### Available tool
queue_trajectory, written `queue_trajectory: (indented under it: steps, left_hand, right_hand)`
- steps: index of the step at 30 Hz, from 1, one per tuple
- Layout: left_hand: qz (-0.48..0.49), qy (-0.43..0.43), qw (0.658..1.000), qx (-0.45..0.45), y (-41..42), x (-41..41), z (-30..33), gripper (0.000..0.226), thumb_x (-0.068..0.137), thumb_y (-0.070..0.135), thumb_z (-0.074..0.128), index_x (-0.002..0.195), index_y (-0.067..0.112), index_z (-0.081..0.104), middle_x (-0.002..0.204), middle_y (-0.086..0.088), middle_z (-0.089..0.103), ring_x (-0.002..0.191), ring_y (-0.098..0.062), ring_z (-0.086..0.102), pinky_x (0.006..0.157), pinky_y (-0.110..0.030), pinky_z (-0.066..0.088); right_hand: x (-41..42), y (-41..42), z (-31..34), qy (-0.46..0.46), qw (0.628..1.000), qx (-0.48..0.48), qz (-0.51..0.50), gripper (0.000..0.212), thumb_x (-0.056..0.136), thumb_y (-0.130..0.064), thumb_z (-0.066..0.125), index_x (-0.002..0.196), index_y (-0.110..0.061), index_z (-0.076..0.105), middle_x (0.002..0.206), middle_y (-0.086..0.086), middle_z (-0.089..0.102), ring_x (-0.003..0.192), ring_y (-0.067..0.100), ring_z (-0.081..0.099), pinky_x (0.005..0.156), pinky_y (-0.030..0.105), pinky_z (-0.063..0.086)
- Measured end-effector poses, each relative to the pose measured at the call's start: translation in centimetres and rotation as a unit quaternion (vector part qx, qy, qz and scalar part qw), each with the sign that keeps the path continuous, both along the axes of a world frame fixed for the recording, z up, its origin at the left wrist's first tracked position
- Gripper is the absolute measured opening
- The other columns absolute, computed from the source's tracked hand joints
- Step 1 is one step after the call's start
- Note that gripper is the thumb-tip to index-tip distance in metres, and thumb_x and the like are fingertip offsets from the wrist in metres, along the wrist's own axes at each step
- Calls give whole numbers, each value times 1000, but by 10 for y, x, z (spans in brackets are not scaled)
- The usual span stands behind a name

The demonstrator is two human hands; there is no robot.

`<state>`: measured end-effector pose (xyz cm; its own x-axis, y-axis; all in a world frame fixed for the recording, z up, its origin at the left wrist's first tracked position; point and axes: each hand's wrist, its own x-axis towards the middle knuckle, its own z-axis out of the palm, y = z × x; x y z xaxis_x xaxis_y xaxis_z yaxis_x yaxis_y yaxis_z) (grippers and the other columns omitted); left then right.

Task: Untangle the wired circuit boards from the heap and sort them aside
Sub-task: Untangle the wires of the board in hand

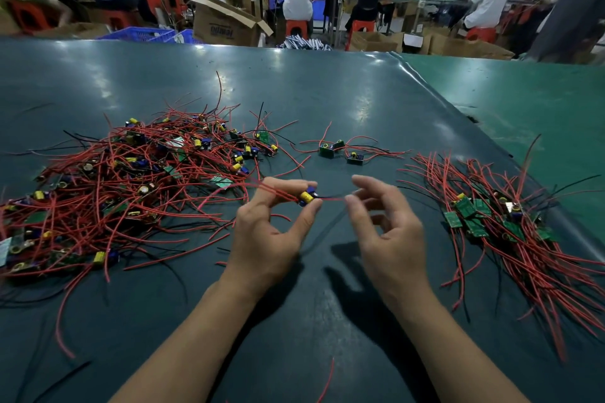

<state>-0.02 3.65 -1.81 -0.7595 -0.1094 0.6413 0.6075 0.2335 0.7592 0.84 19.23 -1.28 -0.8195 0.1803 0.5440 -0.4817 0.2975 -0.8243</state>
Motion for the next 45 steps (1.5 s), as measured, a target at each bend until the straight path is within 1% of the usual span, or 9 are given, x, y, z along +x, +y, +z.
queue_trajectory:
  steps: [6,11,14,23,31,36,39,41,45]
  left_hand:
    - [5,56,983,-173,-8,-1,1,27,84,24,67,104,6,70,98,-6,58,91,-16,59,81,-29,50]
    - [4,49,979,-200,-7,2,5,32,82,31,74,106,9,73,90,-3,53,69,-13,53,62,-31,49]
    - [40,45,971,-234,-4,3,4,31,83,39,72,101,14,73,89,1,54,72,-8,54,60,-36,50]
    - [102,28,956,-274,-12,-1,6,36,84,51,66,92,16,73,85,1,57,66,-23,58,55,-40,50]
    - [106,-3,950,-292,-14,0,5,35,82,52,66,91,18,73,84,2,57,66,-24,59,56,-41,51]
    - [83,11,949,-303,-13,4,5,37,82,54,67,94,20,74,83,4,58,65,-21,59,56,-38,51]
    - [123,1,959,-256,-8,3,5,39,84,48,70,103,14,73,86,-1,61,72,-23,62,62,-40,52]
    - [127,-1,962,-240,-7,4,6,42,80,40,76,110,10,71,89,-3,64,77,-21,61,69,-37,51]
    - [27,60,956,-285,-8,6,7,35,72,16,80,104,6,71,91,-4,68,80,-16,62,72,-31,51]
  right_hand:
    - [5,-7,1,20,992,46,113,32,87,-22,68,118,-18,67,102,2,64,85,17,65,69,32,55]
    - [4,-3,7,-30,987,-73,137,16,82,-21,70,97,-21,77,93,4,71,78,8,66,60,19,50]
    - [2,-2,8,-70,981,-124,131,7,75,-24,74,80,-25,79,83,-2,75,68,7,63,59,18,46]
    - [-14,27,16,-143,928,-341,-36,14,81,-12,76,67,-14,74,59,-3,64,47,5,50,43,18,39]
    - [-14,28,20,-219,879,-409,112,34,94,-21,58,60,-16,60,59,-3,57,43,7,43,38,18,33]
    - [-16,28,16,-259,849,-448,109,39,97,-30,53,62,-14,49,55,-2,48,39,7,37,34,17,29]
    - [-12,25,15,-277,863,-390,163,50,76,-59,55,91,-13,66,69,-1,66,48,9,53,39,18,39]
    - [-6,16,11,-290,890,-265,232,54,68,-55,62,105,-16,66,77,1,70,50,12,58,38,20,42]
    - [4,3,7,-266,920,-100,269,27,80,-38,64,81,-11,66,63,3,64,40,11,54,35,19,42]
